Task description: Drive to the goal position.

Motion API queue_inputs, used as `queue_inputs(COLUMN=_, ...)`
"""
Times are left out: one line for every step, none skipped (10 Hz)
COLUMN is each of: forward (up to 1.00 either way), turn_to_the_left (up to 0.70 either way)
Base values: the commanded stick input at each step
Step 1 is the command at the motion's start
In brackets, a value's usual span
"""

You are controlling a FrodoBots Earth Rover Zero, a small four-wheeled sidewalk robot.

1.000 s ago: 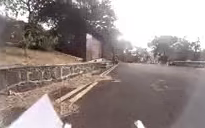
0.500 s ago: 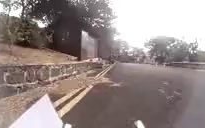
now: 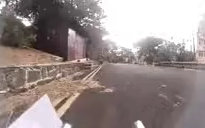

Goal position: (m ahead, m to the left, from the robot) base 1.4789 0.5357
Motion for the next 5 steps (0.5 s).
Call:
queue_inputs(forward=1.0, turn_to_the_left=-0.24)
queue_inputs(forward=1.0, turn_to_the_left=0.0)
queue_inputs(forward=1.0, turn_to_the_left=0.0)
queue_inputs(forward=1.0, turn_to_the_left=0.0)
queue_inputs(forward=1.0, turn_to_the_left=-0.3)
